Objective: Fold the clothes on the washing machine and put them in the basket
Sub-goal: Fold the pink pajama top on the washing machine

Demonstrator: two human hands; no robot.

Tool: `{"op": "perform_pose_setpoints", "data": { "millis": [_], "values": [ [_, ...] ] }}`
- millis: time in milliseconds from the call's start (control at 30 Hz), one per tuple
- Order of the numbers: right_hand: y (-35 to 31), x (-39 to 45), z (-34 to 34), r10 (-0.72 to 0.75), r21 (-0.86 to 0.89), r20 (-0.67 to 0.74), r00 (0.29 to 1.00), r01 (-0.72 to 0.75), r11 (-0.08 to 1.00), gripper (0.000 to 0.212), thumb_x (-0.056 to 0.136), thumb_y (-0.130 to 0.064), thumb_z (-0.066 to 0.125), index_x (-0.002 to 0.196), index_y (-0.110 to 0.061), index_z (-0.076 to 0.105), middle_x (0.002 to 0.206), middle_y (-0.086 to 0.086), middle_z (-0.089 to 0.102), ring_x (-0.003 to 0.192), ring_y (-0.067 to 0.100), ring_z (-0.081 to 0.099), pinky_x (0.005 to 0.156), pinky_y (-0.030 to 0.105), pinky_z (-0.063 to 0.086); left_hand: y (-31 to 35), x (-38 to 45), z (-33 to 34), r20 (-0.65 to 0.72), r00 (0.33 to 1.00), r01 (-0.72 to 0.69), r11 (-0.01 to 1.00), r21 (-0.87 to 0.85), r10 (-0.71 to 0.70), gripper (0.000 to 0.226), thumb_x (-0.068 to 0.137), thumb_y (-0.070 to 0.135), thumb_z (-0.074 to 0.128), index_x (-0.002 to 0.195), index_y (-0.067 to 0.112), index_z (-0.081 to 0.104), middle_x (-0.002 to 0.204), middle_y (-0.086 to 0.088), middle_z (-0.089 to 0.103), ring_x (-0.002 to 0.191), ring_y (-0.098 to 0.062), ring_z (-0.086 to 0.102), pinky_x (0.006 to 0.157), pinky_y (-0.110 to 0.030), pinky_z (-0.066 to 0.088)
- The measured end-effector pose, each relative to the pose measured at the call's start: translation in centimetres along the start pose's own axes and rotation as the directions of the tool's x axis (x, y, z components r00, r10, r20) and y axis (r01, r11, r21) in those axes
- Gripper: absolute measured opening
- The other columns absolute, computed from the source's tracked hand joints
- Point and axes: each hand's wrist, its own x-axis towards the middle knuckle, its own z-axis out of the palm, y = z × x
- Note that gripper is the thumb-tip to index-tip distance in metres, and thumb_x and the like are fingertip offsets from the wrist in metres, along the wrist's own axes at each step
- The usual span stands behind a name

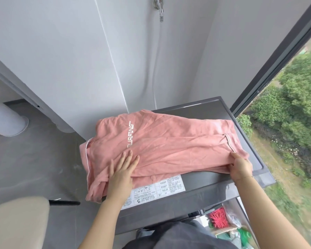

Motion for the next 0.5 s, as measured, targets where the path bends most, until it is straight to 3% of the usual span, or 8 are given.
{"op": "perform_pose_setpoints", "data": {
  "millis": [100, 167, 233, 267, 333, 433, 500],
  "values": [
    [0.6, 0.2, -0.4, -0.075, -0.05, -0.06, 0.995, 0.072, 0.996, 0.057, 0.076, -0.021, 0.073, 0.128, -0.014, 0.05, 0.117, 0.008, 0.055, 0.093, 0.019, 0.053, 0.065, 0.025, 0.048, 0.4, 0.2, -1.3, 0.096, 0.994, 0.044, 0.999, -0.004, -0.043, 0.092, 0.077, -0.003, 0.052, 0.15, 0.04, 0.015, 0.158, 0.016, -0.004, 0.144, -0.002, -0.012, 0.116, -0.047, -0.012],
    [1.1, -1.0, -0.7, -0.193, -0.031, -0.12, 0.974, 0.191, 0.981, 0.05, 0.081, -0.014, 0.068, 0.126, -0.014, 0.047, 0.115, 0.006, 0.053, 0.093, 0.017, 0.053, 0.079, 0.027, 0.047, 0.3, 0.5, -2.4, 0.14, 0.983, 0.142, 0.967, -0.209, -0.114, 0.086, 0.077, -0.002, 0.054, 0.146, 0.042, 0.029, 0.155, 0.022, 0.008, 0.142, 0.004, 0.0, 0.116, -0.041, -0.009],
    [2.3, -2.6, -0.7, -0.22, 0.018, -0.166, 0.961, 0.226, 0.974, 0.03, 0.082, -0.01, 0.064, 0.109, -0.016, 0.051, 0.101, 0.005, 0.055, 0.076, 0.014, 0.057, 0.073, 0.021, 0.049, -1.0, 0.4, -3.8, 0.124, 0.949, 0.312, 0.797, -0.517, -0.291, 0.071, 0.076, -0.002, 0.055, 0.131, 0.043, 0.051, 0.144, 0.021, 0.038, 0.134, 0.001, 0.029, 0.114, -0.027, 0.016],
    [3.3, -3.0, -0.6, -0.165, 0.046, -0.128, 0.978, 0.172, 0.984, 0.02, 0.083, -0.011, 0.062, 0.099, -0.016, 0.053, 0.095, 0.006, 0.057, 0.065, 0.013, 0.06, 0.066, 0.023, 0.052, -2.2, 0.1, -4.0, 0.067, 0.92, 0.346, 0.721, -0.6, -0.386, 0.064, 0.074, 0.003, 0.055, 0.12, 0.048, 0.055, 0.135, 0.021, 0.05, 0.127, -0.003, 0.042, 0.109, -0.026, 0.029],
    [4.7, -4.6, -0.3, 0.028, 0.08, 0.066, 0.997, -0.034, 0.996, 0.002, 0.09, -0.007, 0.055, 0.09, -0.005, 0.055, 0.085, 0.013, 0.061, 0.051, 0.014, 0.064, 0.048, 0.023, 0.054, -4.2, -0.9, -4.3, 0.003, 0.849, 0.429, 0.686, -0.588, -0.529, 0.052, 0.071, 0.01, 0.056, 0.108, 0.047, 0.058, 0.123, 0.015, 0.058, 0.116, -0.013, 0.054, 0.101, -0.032, 0.041],
    [6.2, -5.8, 0.1, 0.193, 0.048, 0.202, 0.96, -0.207, 0.977, 0.014, 0.095, -0.007, 0.051, 0.086, 0.003, 0.056, 0.079, 0.019, 0.067, 0.059, 0.023, 0.069, 0.055, 0.025, 0.059, -6.6, -2.6, -3.6, 0.179, 0.718, 0.634, 0.526, -0.567, -0.672, 0.047, 0.077, 0.002, 0.061, 0.119, 0.023, 0.055, 0.122, -0.005, 0.052, 0.098, -0.023, 0.058, 0.077, -0.031, 0.048],
    [6.2, -6.1, 0.3, 0.213, 0.043, 0.238, 0.948, -0.23, 0.972, 0.019, 0.096, -0.013, 0.052, 0.088, 0.003, 0.057, 0.069, 0.016, 0.071, 0.058, 0.022, 0.071, 0.057, 0.026, 0.06, -7.5, -4.0, -2.9, 0.334, 0.662, 0.701, 0.396, -0.593, -0.671, 0.058, 0.071, 0.001, 0.067, 0.126, 0.013, 0.05, 0.12, -0.012, 0.054, 0.097, -0.026, 0.056, 0.073, -0.031, 0.045]
  ]
}}
